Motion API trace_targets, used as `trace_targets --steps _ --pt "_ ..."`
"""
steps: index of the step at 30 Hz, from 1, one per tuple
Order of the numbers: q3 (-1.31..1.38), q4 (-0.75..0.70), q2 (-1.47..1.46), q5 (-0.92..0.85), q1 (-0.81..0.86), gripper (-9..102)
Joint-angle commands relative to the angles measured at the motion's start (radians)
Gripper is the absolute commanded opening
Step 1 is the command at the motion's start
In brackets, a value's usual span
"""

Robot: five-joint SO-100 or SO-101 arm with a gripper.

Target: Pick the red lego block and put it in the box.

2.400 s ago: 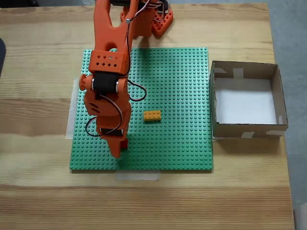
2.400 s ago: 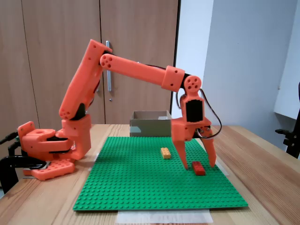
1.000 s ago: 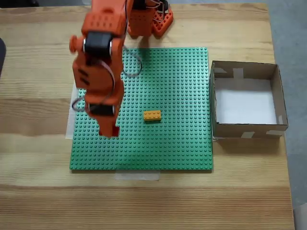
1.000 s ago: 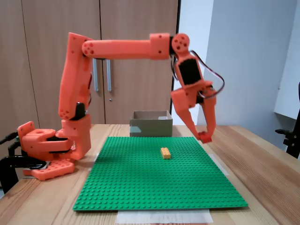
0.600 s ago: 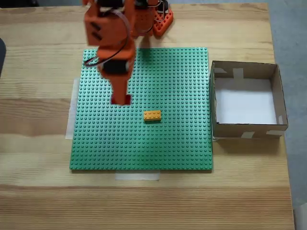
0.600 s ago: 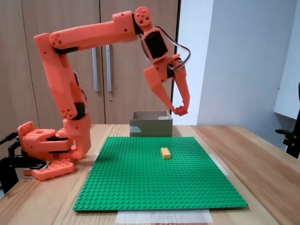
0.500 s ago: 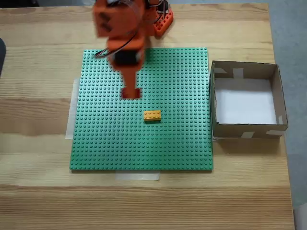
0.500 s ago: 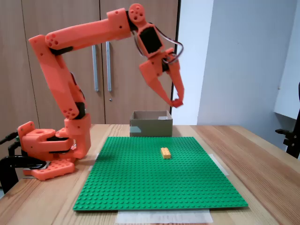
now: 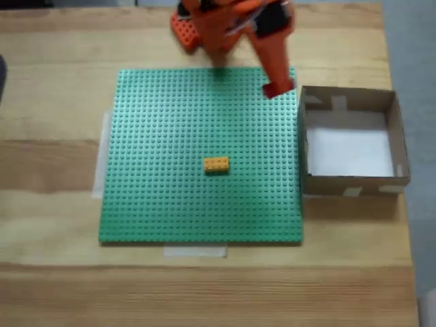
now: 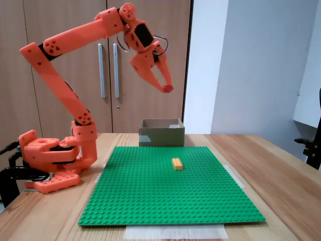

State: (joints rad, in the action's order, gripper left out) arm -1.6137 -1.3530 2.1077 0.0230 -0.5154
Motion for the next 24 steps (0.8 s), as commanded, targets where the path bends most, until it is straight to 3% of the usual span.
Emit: trace_targets --steps 1,11,24 --pt "-0.002 0.015 0.037 0.008 -0.081 -1" --pt "-0.083 0.067 0.043 0.02 -0.275 -1" --pt "-0.061 0.129 -0.11 0.032 -0.307 -1"
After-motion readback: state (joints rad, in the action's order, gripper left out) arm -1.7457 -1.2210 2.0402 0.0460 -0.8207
